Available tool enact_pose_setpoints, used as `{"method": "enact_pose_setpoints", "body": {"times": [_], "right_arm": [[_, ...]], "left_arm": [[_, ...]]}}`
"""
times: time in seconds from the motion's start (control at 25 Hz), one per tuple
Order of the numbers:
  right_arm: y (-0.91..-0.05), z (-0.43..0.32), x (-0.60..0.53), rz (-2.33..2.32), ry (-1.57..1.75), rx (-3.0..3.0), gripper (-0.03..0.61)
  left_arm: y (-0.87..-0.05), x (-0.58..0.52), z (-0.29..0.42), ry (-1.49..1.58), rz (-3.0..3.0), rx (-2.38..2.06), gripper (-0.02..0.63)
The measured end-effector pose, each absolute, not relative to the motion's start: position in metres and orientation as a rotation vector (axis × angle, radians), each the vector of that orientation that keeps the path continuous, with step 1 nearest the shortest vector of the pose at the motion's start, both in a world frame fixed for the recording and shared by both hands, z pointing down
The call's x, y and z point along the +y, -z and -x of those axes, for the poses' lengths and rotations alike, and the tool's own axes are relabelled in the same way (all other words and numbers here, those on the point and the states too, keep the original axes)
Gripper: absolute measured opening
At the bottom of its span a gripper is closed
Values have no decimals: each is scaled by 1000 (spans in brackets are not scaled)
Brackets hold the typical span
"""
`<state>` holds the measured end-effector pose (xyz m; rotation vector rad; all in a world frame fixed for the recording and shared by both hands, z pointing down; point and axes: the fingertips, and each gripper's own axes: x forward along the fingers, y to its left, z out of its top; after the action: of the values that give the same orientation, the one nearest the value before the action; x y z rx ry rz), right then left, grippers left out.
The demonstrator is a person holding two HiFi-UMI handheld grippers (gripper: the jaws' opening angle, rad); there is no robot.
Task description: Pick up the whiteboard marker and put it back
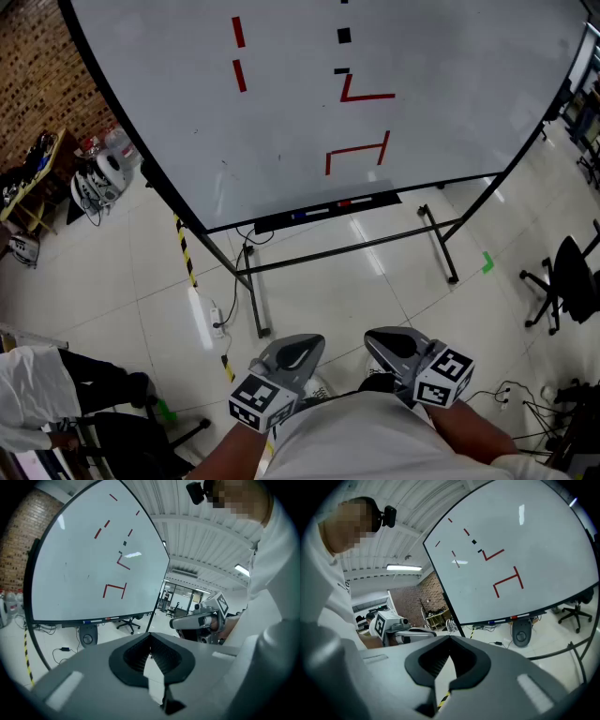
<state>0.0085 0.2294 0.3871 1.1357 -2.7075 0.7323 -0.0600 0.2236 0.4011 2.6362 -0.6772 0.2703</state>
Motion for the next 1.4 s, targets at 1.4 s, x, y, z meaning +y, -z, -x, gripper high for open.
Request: {"method": "enact_pose_setpoints", "body": {"times": [1.4], "right_arm": [[-402, -115, -26, -658, -665, -2810, 0]], "left_arm": [[-405, -28, -63, -323, -2561, -1076, 17]]}}
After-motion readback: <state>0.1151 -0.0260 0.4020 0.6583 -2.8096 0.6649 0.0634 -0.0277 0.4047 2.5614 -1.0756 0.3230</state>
